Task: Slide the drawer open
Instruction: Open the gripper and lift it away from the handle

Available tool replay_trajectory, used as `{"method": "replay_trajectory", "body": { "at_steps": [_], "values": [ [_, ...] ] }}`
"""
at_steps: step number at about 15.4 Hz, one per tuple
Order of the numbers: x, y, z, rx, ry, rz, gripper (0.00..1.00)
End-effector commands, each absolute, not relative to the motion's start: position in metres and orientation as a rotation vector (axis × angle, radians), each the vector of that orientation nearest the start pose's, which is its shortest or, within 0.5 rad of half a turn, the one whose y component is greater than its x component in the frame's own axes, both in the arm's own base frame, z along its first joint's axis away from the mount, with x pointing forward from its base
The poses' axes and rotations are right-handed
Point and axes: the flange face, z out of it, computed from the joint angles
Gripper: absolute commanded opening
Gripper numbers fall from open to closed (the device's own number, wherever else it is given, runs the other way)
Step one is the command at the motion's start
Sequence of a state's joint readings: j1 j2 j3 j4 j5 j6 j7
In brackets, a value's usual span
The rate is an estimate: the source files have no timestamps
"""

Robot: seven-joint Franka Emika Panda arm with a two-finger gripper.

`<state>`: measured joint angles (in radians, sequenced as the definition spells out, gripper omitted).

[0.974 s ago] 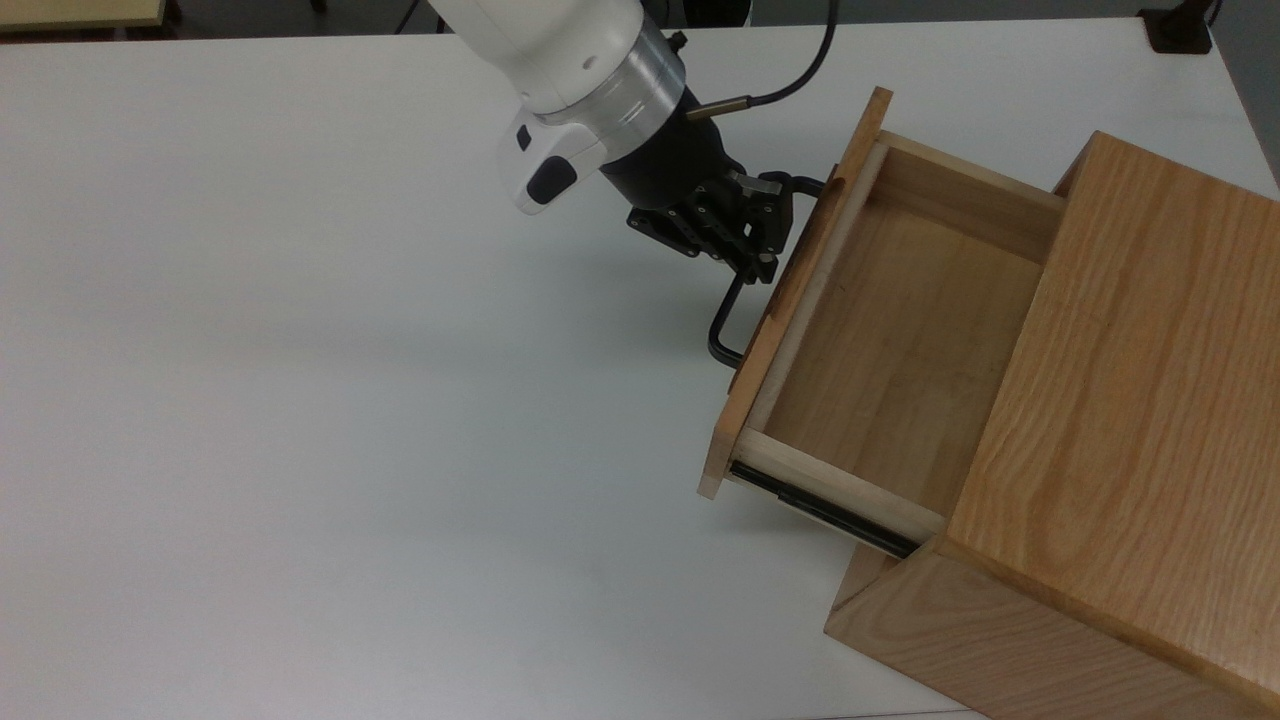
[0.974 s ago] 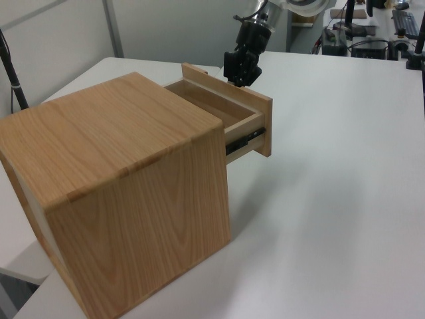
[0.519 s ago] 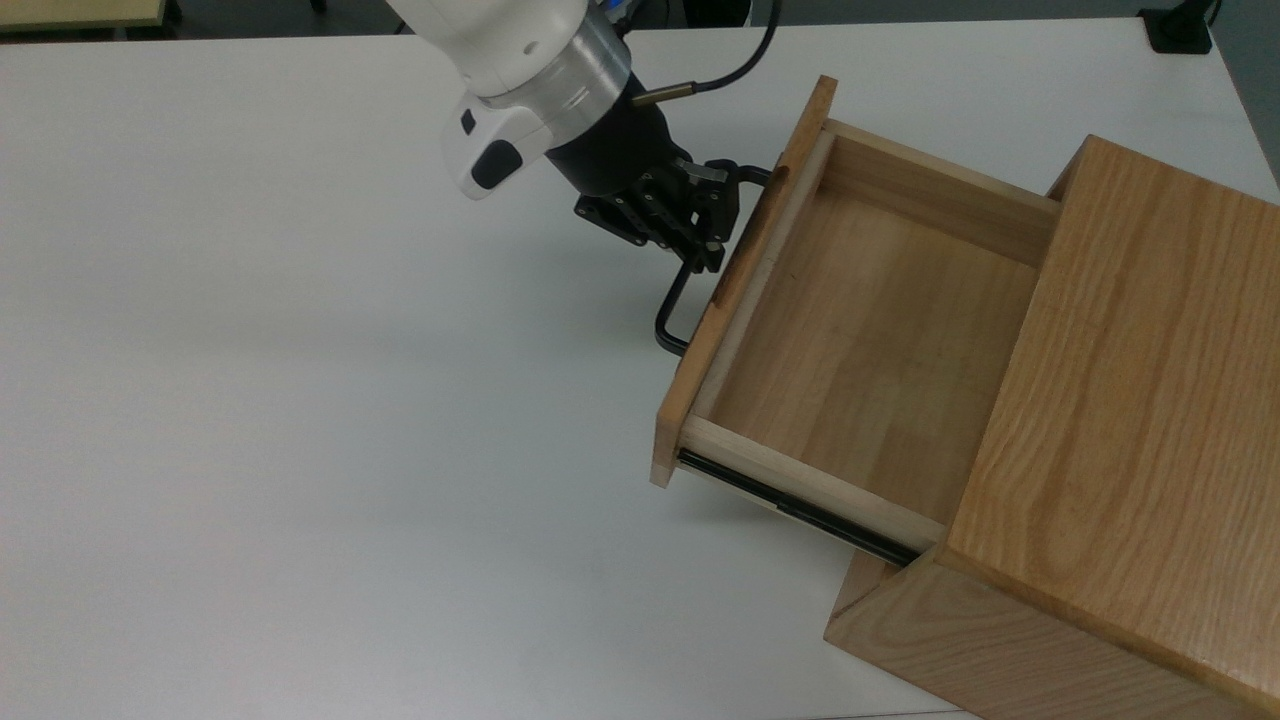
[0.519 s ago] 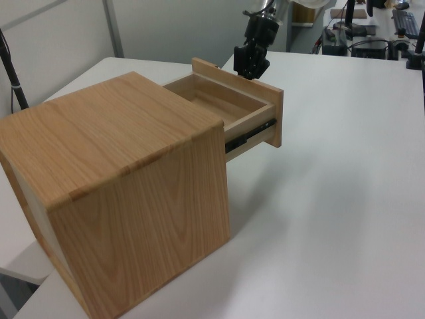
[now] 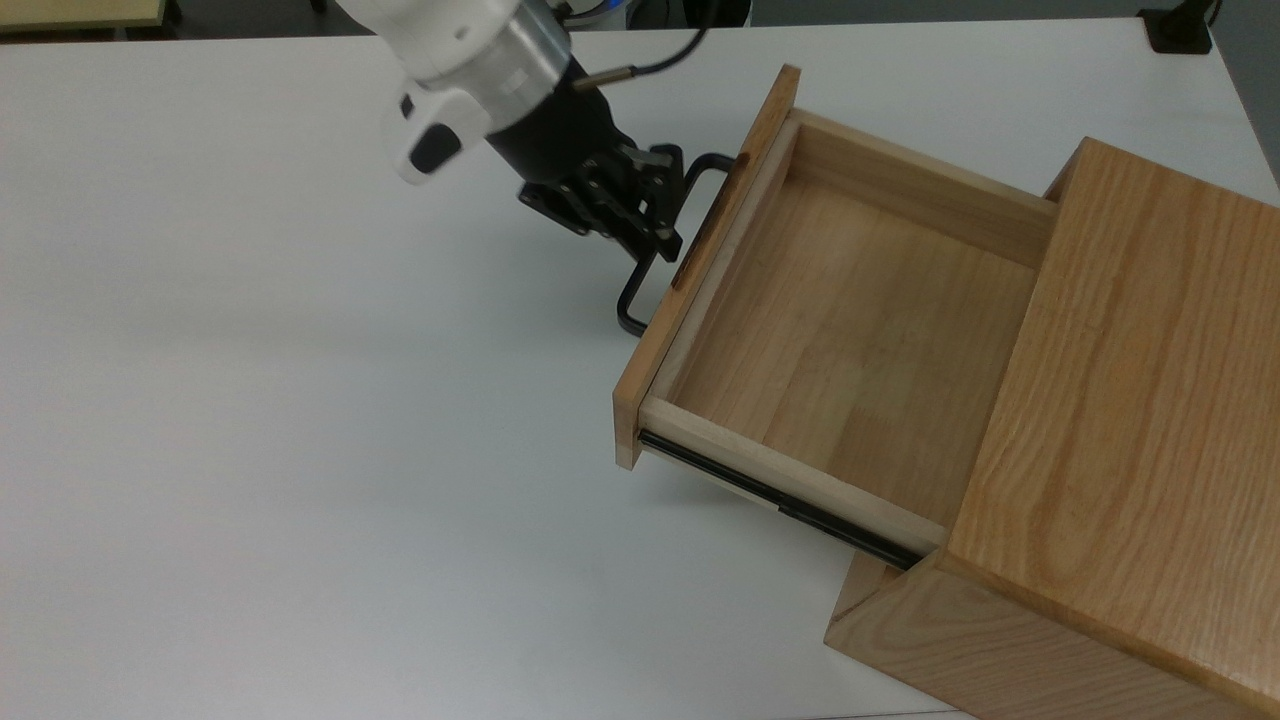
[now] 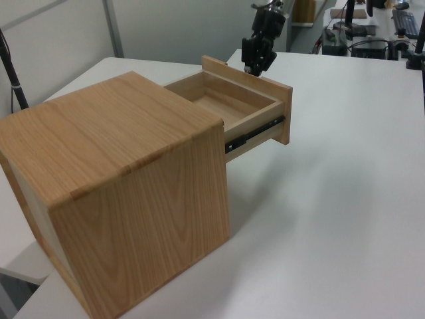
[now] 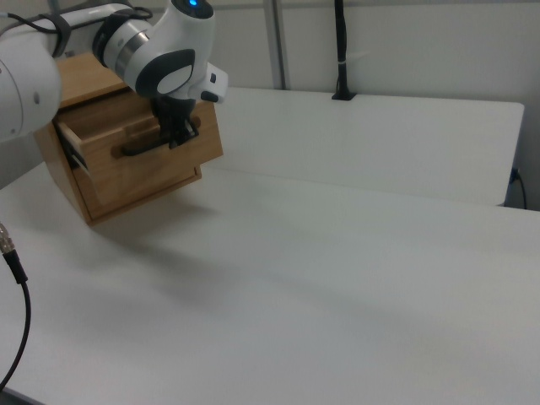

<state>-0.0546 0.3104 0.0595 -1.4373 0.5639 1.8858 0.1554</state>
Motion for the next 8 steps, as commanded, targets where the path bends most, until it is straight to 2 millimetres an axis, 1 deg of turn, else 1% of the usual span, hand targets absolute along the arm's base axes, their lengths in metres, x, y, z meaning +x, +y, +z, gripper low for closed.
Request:
{"method": "replay_trajectory", "body": {
  "at_steps": [1, 2, 4, 5, 6, 7, 8],
  "values": [
    [0.655, 0.028, 0.562, -2.558, 0.340, -0.141, 1.00],
    [0.654, 0.026, 0.563, -2.566, 0.345, -0.144, 1.00],
    [0.648, 0.020, 0.576, -2.594, 0.345, -0.161, 1.00],
    [0.642, 0.017, 0.583, -2.621, 0.338, -0.163, 1.00],
    [0.636, 0.015, 0.595, -2.655, 0.353, -0.184, 1.00],
    [0.629, 0.011, 0.604, -2.716, 0.424, -0.186, 1.00],
    [0.622, 0.009, 0.611, -2.766, 0.455, -0.174, 1.00]
  ]
}}
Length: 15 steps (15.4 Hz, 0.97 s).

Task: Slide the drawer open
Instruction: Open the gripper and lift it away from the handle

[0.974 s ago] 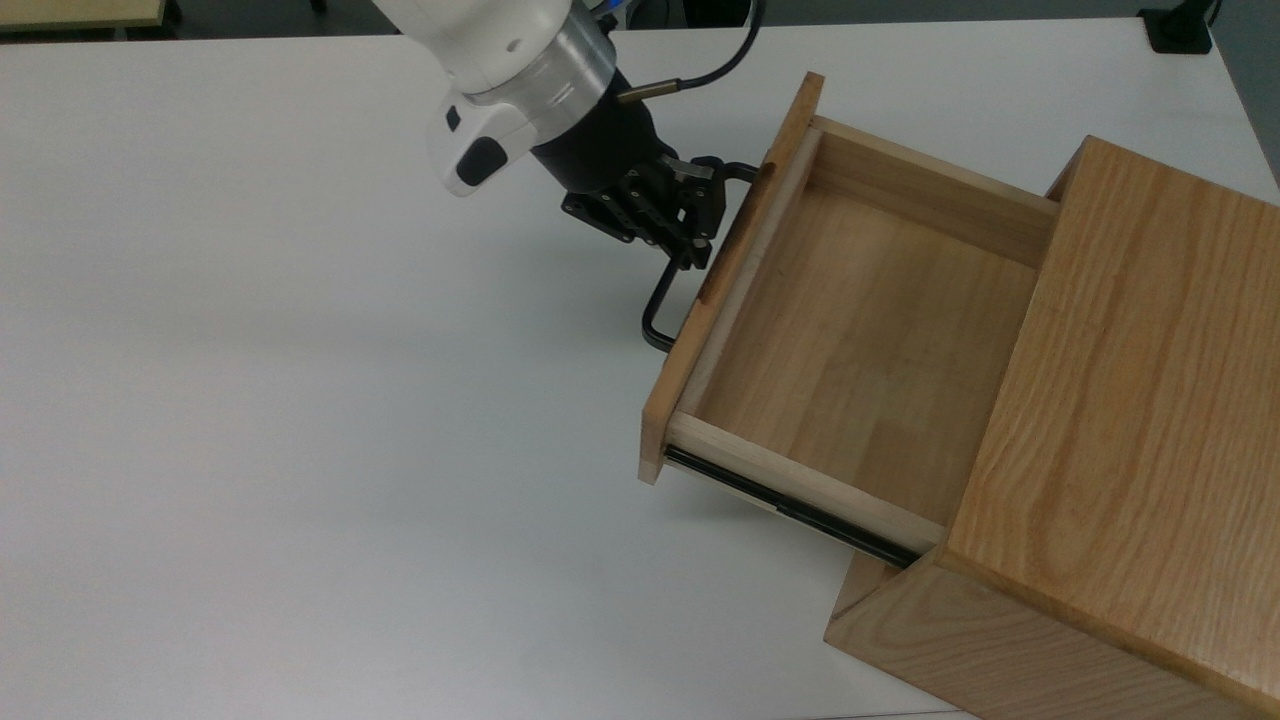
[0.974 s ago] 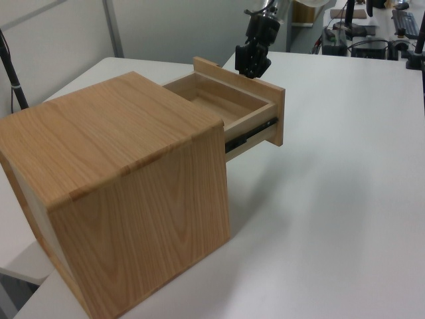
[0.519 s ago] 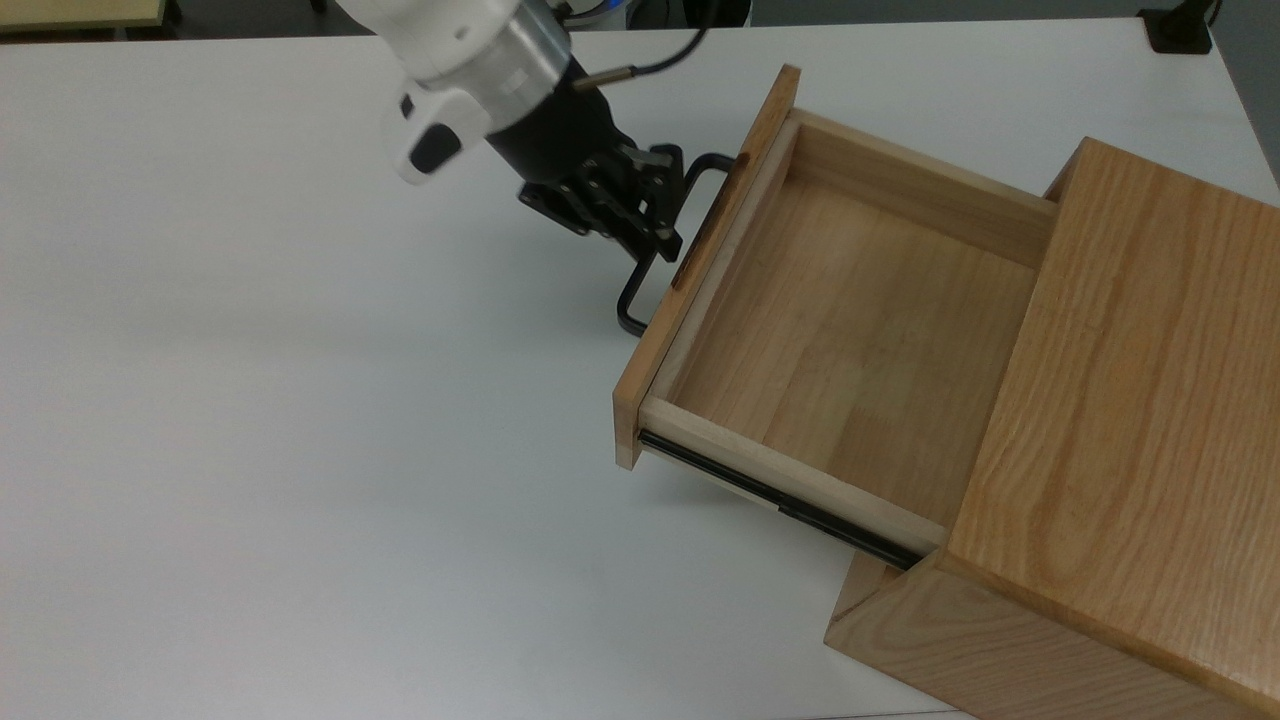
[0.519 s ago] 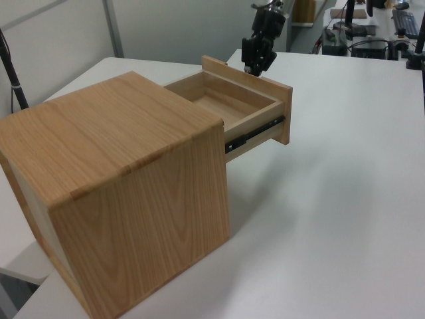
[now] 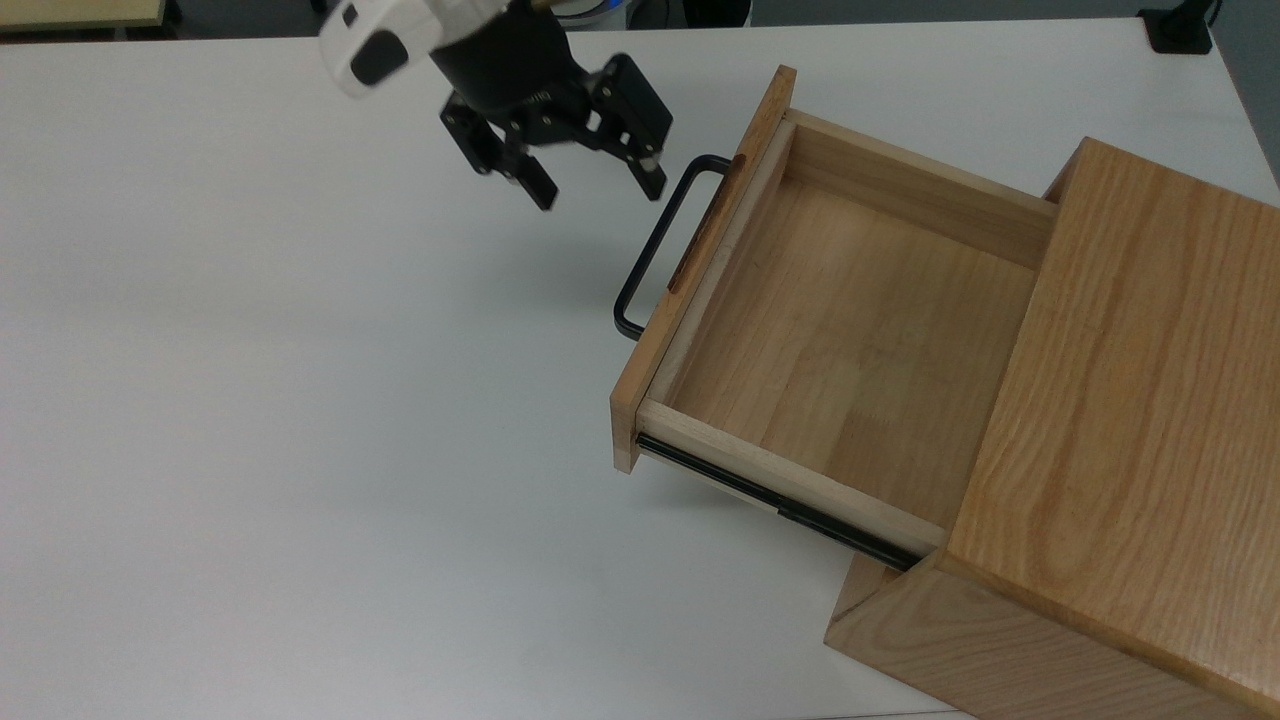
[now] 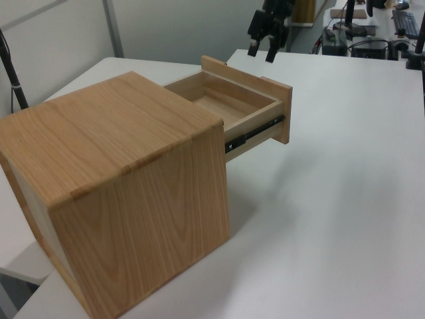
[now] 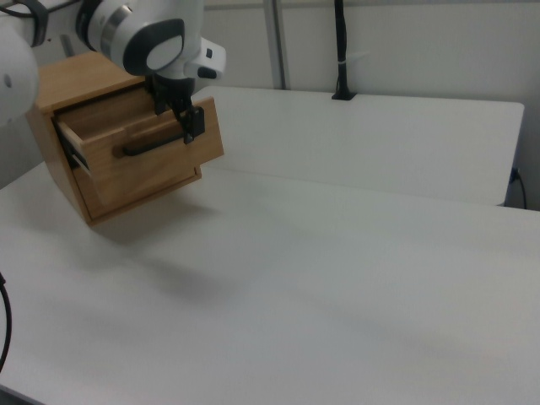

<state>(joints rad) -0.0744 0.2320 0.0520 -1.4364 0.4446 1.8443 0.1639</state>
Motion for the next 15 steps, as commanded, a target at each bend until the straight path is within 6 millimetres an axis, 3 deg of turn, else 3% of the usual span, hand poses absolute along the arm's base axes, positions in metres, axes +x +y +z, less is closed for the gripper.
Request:
{"method": "replay_trajectory", "body": {
  "at_steps": [1, 7, 12, 15],
  "values": [
    [0.614, 0.007, 0.610, -2.850, 0.472, -0.133, 1.00],
    [0.574, 0.005, 0.621, -3.098, 0.412, -0.099, 1.00],
    [0.566, -0.011, 0.622, -3.221, -0.045, -0.089, 1.00],
    [0.559, -0.015, 0.620, -3.230, -0.112, -0.078, 1.00]
  ]
}}
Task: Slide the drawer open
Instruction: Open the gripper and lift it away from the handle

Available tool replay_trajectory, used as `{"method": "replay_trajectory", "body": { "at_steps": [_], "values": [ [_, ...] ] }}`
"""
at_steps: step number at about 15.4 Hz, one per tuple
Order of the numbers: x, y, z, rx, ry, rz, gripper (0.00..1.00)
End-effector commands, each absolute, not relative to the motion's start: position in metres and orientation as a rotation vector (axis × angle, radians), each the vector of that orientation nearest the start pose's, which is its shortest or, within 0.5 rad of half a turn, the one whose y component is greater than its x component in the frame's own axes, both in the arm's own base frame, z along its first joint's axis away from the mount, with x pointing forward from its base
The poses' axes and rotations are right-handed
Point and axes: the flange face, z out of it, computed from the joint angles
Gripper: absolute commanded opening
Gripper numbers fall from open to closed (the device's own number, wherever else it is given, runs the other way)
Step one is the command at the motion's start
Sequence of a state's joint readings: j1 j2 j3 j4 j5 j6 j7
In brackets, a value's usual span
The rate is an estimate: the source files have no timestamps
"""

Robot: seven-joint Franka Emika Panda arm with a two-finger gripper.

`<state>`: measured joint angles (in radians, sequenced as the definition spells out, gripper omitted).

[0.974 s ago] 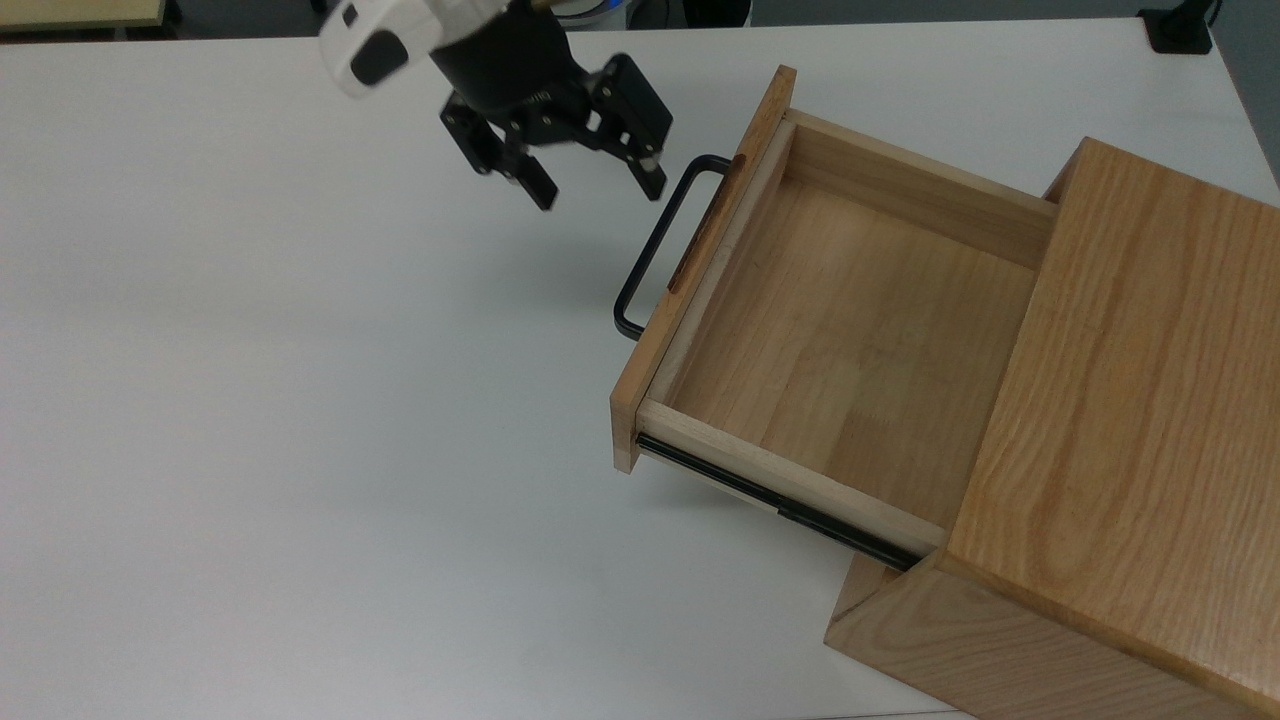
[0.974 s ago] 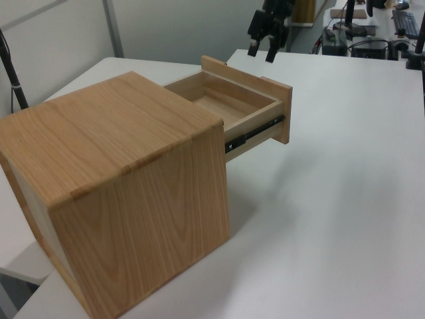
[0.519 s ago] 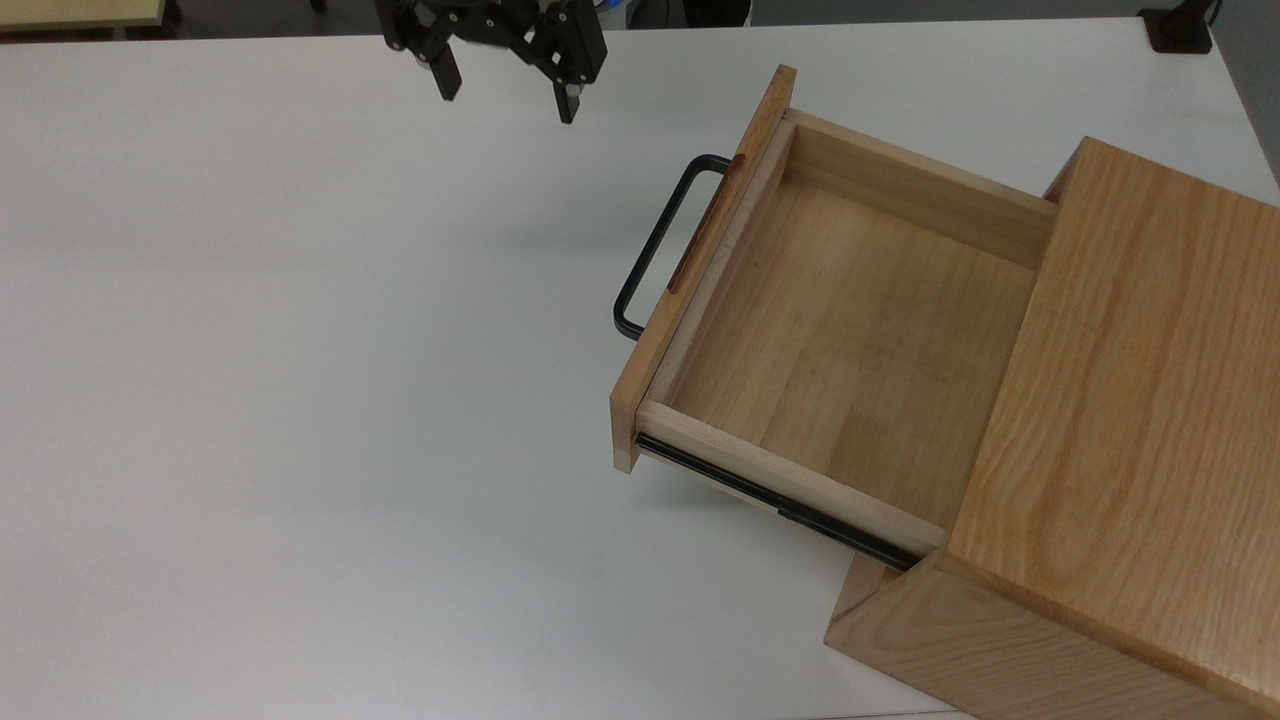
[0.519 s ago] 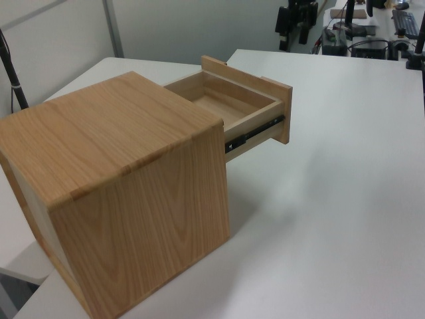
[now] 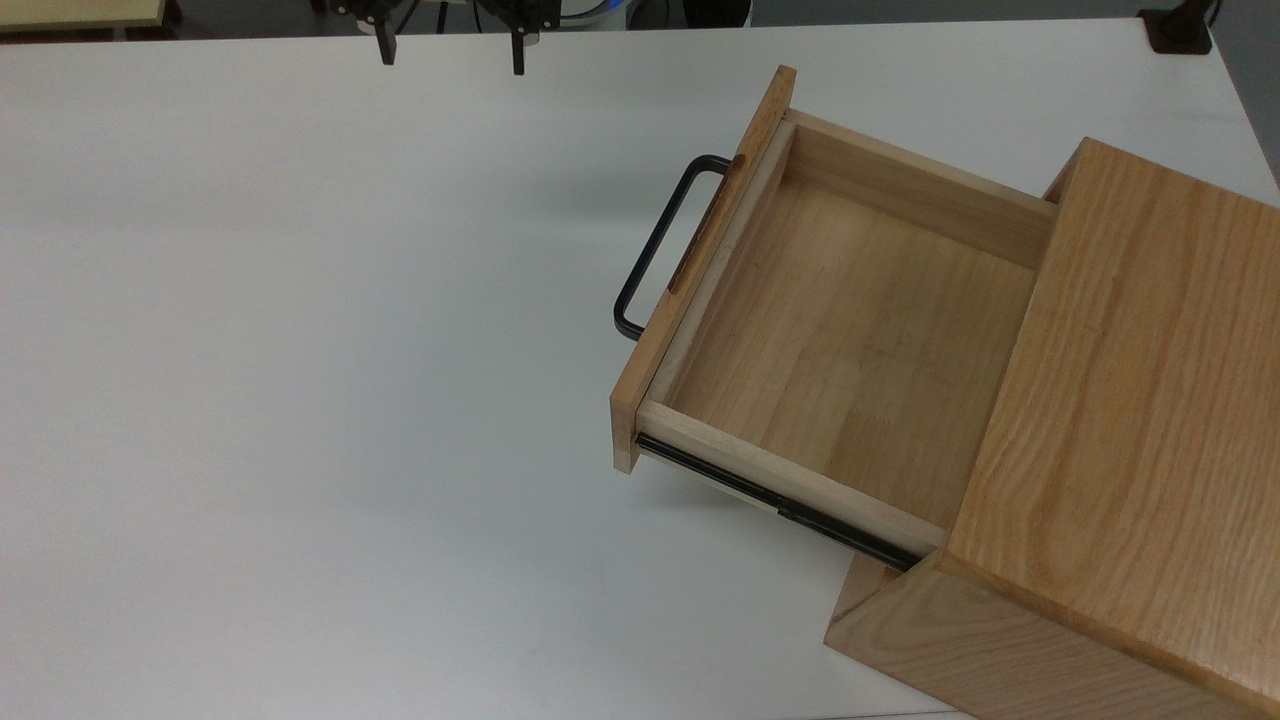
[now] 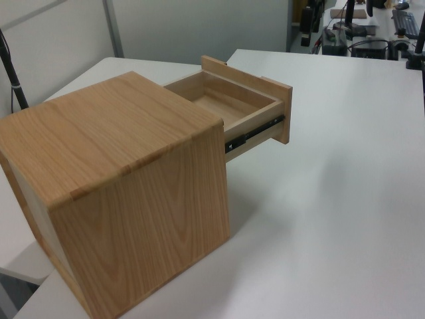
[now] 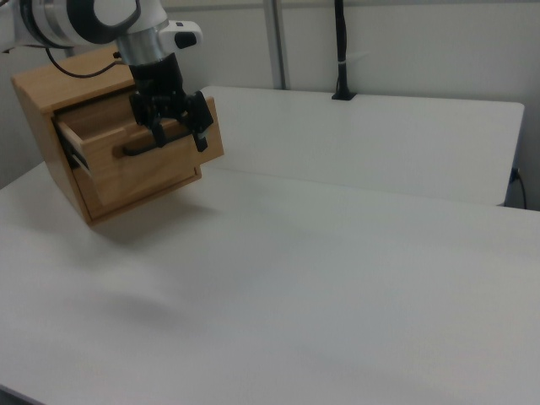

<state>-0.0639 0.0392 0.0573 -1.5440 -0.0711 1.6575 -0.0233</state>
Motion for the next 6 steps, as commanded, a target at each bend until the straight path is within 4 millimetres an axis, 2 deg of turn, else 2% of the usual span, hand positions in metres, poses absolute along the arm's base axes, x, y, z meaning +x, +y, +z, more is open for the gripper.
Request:
{"method": "replay_trajectory", "body": {
  "at_steps": [1, 6],
  "values": [
    [0.5587, -0.0138, 0.6193, -3.230, -0.097, -0.079, 1.00],
    [0.5593, -0.0129, 0.6201, -3.255, -0.085, -0.083, 1.00]
  ]
}}
